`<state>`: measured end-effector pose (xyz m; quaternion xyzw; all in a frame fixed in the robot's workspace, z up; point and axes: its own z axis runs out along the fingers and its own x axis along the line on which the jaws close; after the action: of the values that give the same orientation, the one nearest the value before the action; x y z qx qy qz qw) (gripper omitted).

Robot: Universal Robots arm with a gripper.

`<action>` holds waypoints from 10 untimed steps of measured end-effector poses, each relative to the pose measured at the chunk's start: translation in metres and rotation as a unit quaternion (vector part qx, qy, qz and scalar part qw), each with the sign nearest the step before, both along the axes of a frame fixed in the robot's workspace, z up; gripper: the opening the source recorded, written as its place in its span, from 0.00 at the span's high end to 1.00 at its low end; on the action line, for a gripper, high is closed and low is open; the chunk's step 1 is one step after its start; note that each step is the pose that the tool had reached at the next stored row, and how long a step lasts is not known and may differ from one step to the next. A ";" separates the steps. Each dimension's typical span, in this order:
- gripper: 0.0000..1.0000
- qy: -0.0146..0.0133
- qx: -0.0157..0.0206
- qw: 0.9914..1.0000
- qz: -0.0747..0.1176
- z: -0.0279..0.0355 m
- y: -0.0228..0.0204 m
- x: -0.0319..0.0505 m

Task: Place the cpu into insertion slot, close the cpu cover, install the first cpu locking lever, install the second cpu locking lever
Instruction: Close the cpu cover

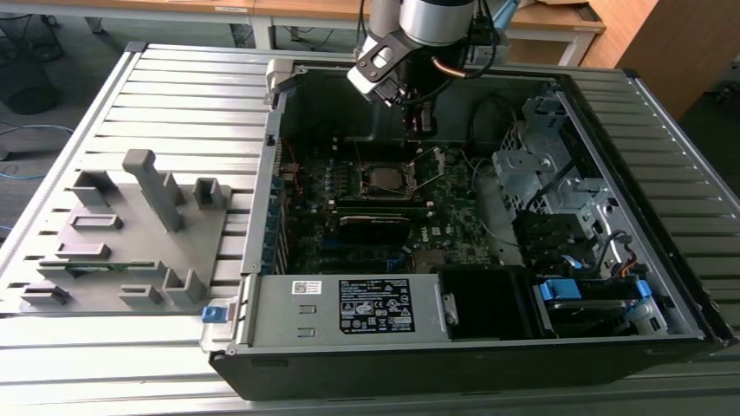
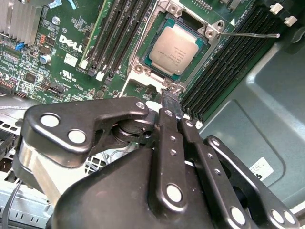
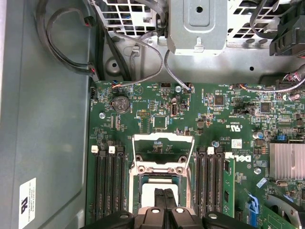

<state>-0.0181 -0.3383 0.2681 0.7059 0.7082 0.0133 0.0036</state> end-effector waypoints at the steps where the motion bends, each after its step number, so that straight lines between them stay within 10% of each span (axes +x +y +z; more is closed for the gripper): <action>1: 0.89 0.000 0.000 1.000 0.000 0.0000 0.0000 0.0000; 10: 0.89 0.000 0.000 1.000 0.000 -0.0002 0.0000 0.0087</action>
<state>-0.0094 -0.3382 0.2679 0.7059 0.7082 0.0134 0.0036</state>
